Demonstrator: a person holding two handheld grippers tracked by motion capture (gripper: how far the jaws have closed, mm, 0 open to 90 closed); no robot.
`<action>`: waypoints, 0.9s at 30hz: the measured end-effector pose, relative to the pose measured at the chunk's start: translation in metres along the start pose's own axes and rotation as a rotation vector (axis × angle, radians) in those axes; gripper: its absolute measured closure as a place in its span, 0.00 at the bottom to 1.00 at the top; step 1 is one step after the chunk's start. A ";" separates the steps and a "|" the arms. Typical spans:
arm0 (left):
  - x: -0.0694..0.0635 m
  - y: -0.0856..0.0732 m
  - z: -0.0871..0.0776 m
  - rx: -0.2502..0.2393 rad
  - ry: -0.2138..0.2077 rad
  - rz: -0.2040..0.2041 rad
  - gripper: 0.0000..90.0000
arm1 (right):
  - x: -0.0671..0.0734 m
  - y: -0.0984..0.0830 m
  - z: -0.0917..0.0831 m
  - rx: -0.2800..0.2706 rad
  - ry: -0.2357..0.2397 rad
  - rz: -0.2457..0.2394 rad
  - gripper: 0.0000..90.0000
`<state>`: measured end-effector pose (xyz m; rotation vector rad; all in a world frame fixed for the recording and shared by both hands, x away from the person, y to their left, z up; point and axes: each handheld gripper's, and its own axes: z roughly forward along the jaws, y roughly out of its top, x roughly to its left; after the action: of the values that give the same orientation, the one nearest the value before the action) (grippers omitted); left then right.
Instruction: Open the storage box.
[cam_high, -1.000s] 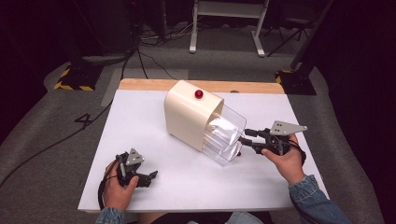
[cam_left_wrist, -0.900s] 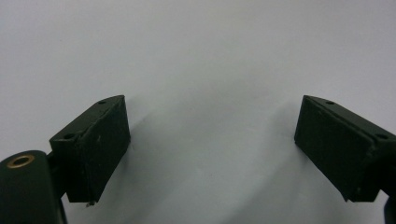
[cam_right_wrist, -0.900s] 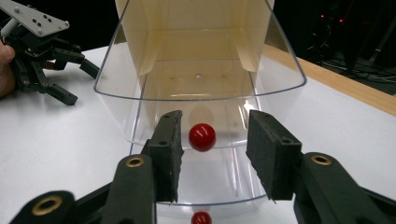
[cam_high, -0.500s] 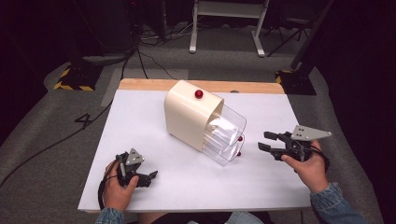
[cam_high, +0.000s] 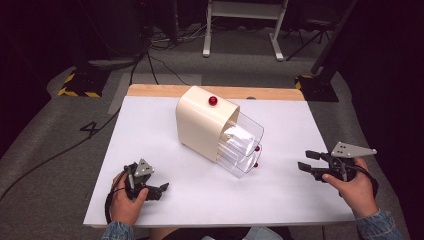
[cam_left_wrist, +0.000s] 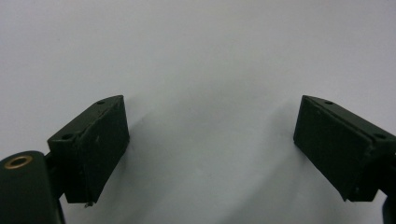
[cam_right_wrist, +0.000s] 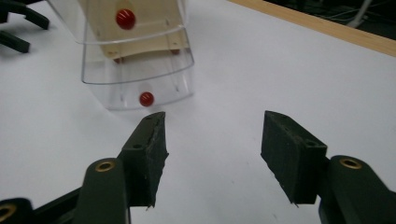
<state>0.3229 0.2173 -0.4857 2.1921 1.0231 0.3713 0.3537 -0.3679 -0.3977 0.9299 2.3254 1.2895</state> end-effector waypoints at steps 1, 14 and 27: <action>0.000 0.000 0.000 0.000 0.001 0.000 0.12 | -0.002 -0.002 0.000 0.016 -0.009 0.011 0.45; 0.000 0.000 0.000 0.000 0.000 0.000 0.12 | -0.030 -0.040 0.012 0.167 -0.016 0.051 0.38; 0.000 0.000 0.000 0.000 0.000 0.000 0.12 | -0.029 -0.073 0.031 0.199 -0.044 0.081 0.17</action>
<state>0.3229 0.2173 -0.4857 2.1918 1.0232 0.3716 0.3644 -0.3954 -0.4765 1.1130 2.4376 1.0688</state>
